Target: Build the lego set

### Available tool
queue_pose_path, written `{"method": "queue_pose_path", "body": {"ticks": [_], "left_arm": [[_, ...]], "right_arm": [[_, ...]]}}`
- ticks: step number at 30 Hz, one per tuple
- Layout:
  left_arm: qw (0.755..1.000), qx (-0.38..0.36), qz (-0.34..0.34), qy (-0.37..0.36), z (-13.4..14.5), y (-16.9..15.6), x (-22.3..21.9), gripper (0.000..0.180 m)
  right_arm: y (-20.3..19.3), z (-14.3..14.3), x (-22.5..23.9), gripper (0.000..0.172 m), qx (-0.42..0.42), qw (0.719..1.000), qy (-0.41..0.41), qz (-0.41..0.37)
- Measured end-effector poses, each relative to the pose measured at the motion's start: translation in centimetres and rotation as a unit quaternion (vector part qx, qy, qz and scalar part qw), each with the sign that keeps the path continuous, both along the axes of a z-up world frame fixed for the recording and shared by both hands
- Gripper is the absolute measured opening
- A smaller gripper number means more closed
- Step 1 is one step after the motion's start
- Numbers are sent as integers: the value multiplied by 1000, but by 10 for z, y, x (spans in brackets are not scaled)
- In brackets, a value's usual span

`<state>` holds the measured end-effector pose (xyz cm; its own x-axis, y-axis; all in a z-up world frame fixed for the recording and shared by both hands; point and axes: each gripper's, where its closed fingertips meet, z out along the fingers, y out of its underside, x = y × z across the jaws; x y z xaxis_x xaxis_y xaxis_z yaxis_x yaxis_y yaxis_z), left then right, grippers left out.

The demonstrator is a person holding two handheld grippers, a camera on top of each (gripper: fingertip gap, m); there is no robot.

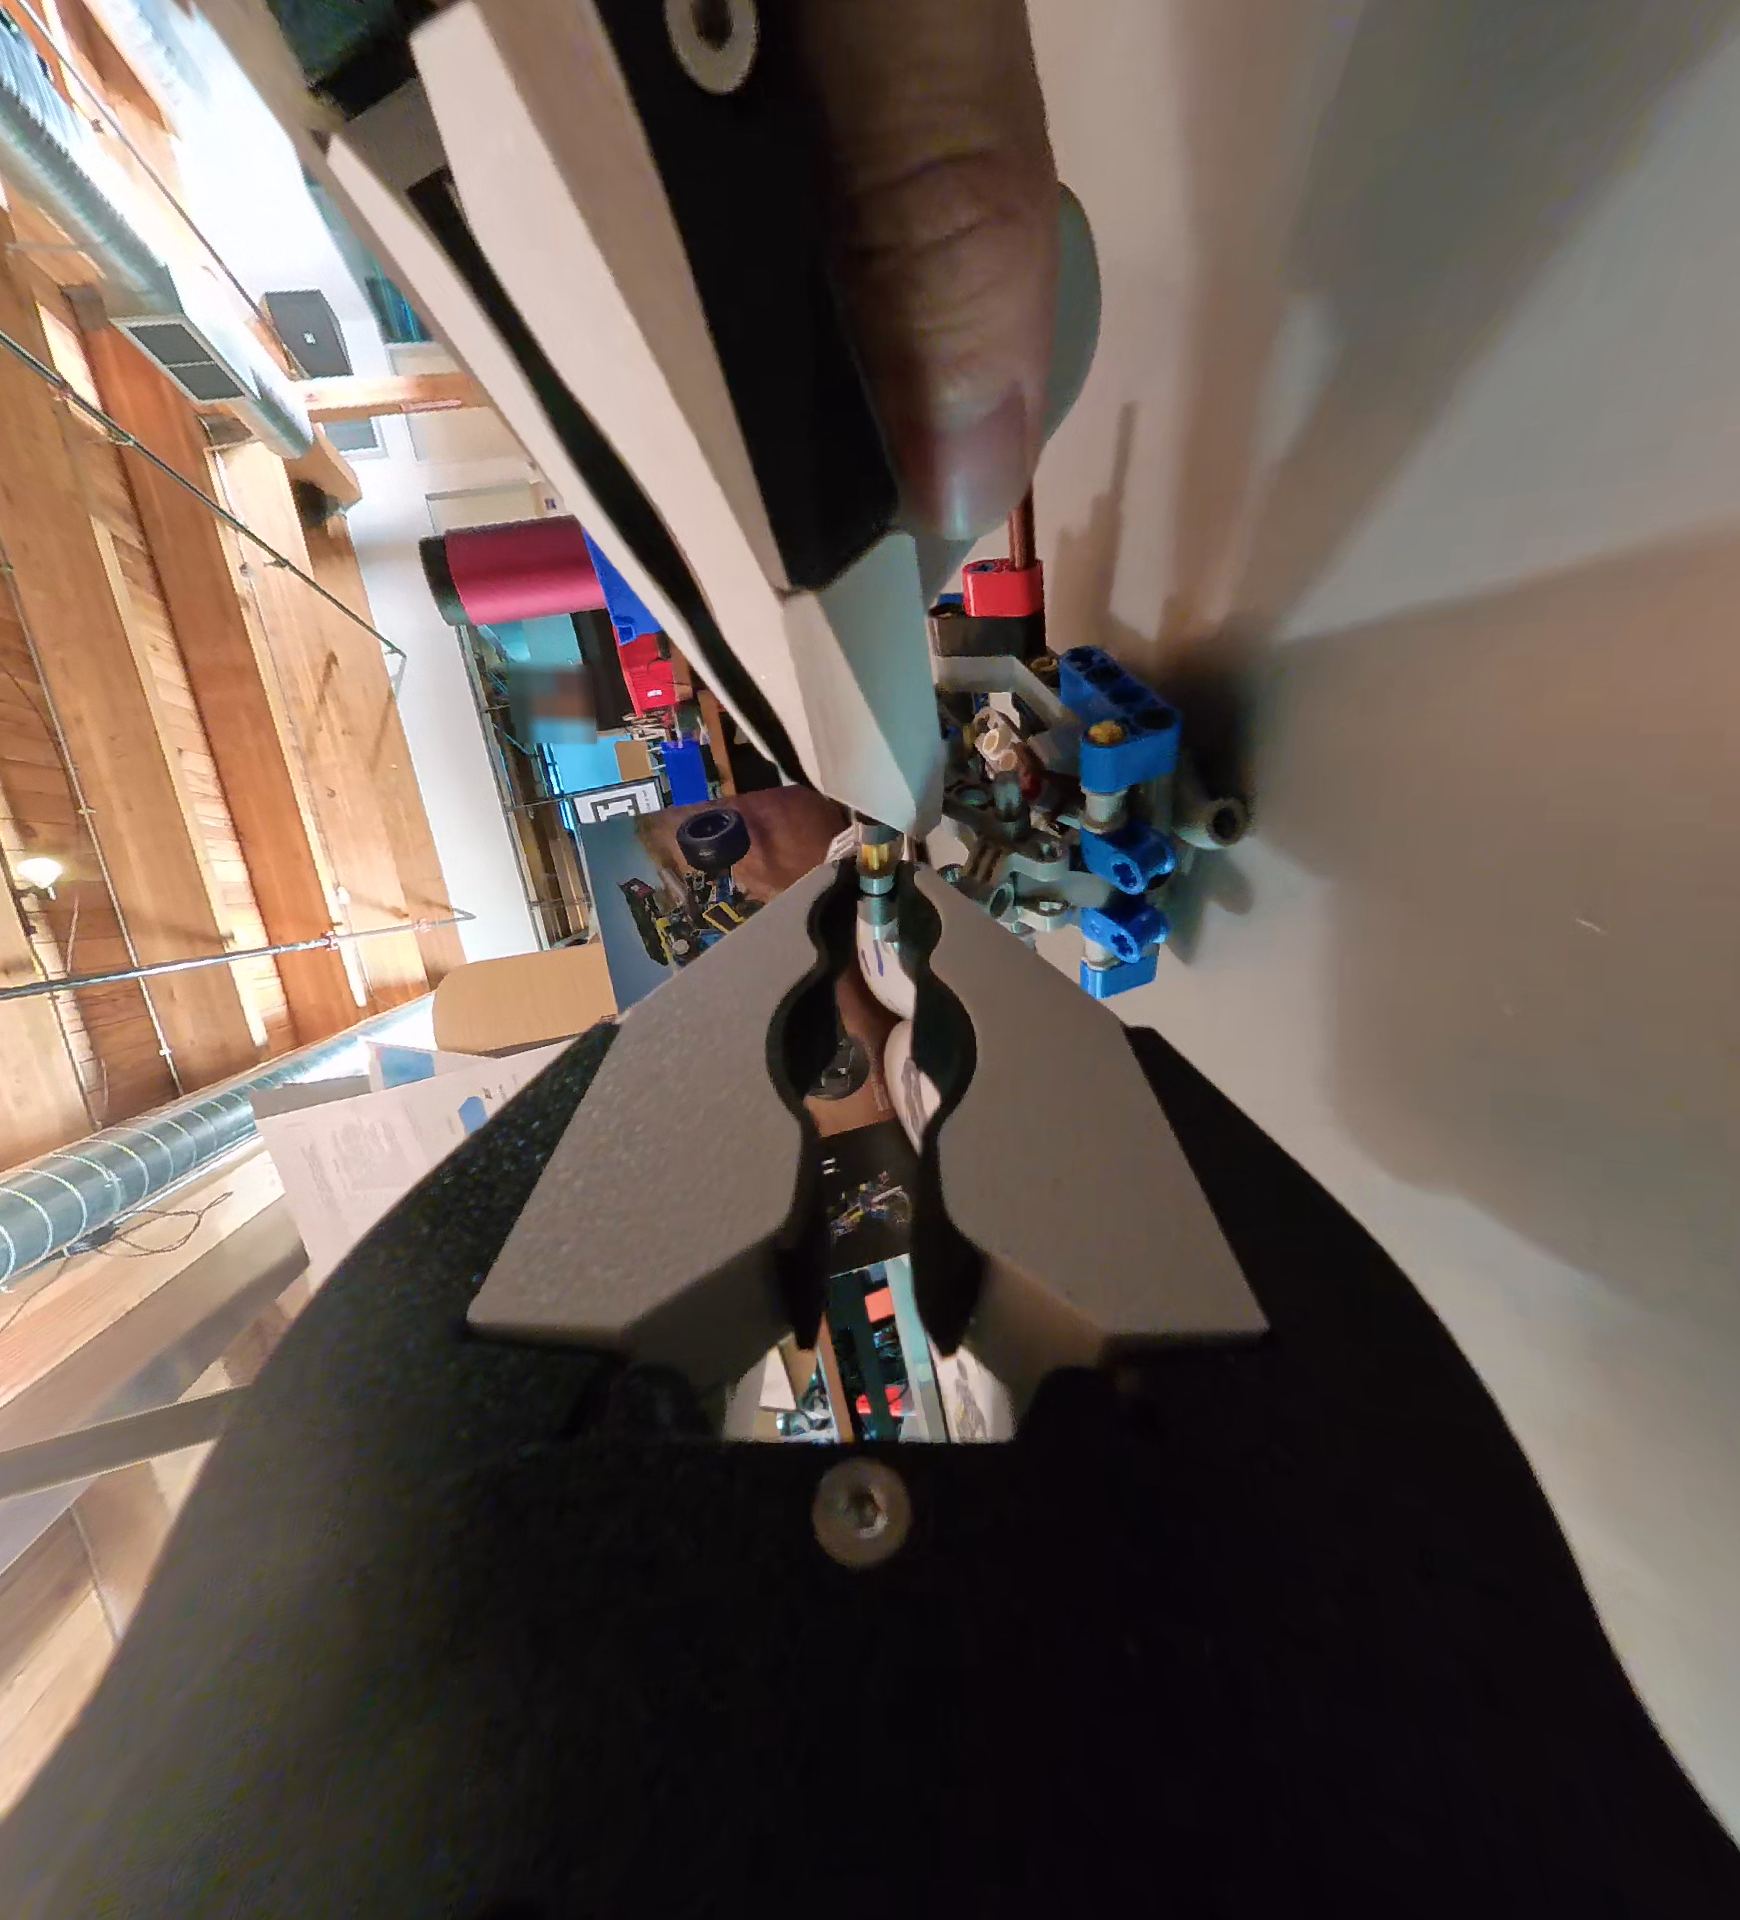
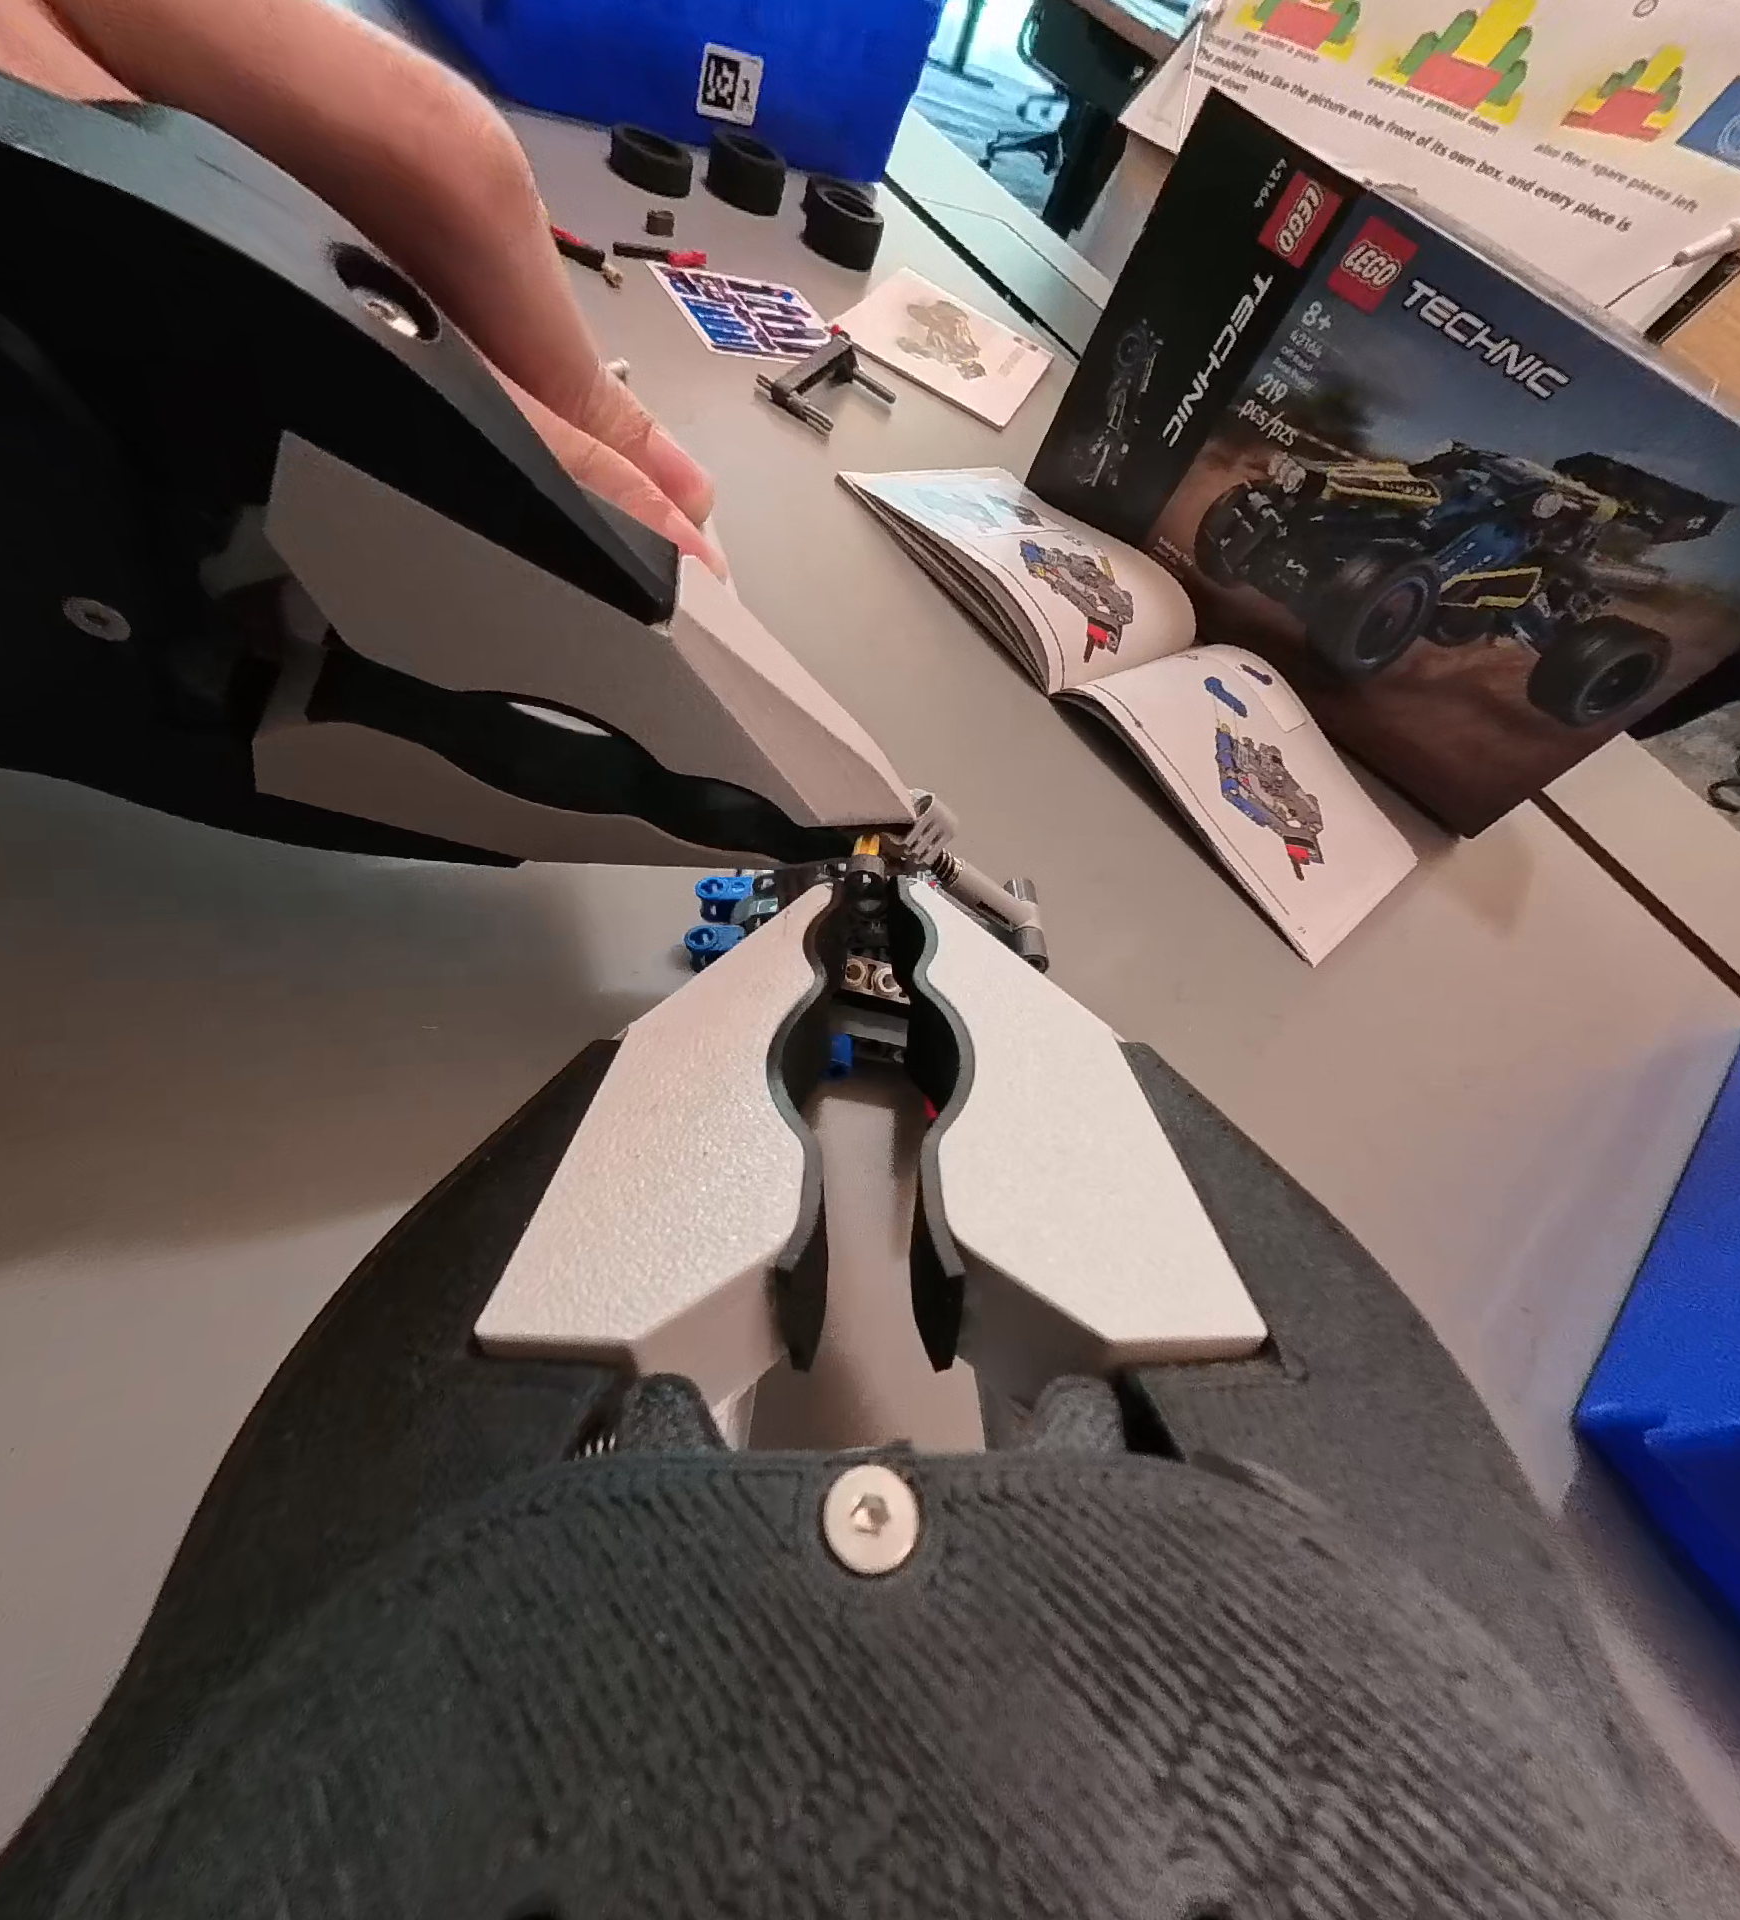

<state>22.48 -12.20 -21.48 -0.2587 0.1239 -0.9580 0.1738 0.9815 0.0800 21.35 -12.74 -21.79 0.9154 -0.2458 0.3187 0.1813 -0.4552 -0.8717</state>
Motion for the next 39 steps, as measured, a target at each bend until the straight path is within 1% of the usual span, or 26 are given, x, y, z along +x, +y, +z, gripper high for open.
{"method": "queue_pose_path", "body": {"ticks": [3,6,13,18,20,26,33,39], "left_arm": [[1000,-16,3,11,0,-1,1,4],[998,-58,2,24,-1,-1,3,4],[984,-155,-49,73,-1,-5,0,4],[972,-197,-84,92,0,-7,-3,6],[970,-206,-98,87,4,-8,-6,7],[972,-180,-130,76,5,-12,-12,0],[980,-138,-139,41,5,-14,-10,0],[977,-143,-149,54,8,-12,-11,4]], "right_arm": [[-1,0,1,4,5,1000,-1,-3],[0,1,3,4,6,1000,-13,-10],[-2,2,2,4,10,1000,3,-3],[-3,2,1,4,11,1000,7,3],[-3,2,1,4,13,1000,8,1],[-3,3,-1,4,13,1000,10,7],[-4,3,0,4,15,1000,11,6],[-3,2,-1,4,13,1000,12,9]]}}
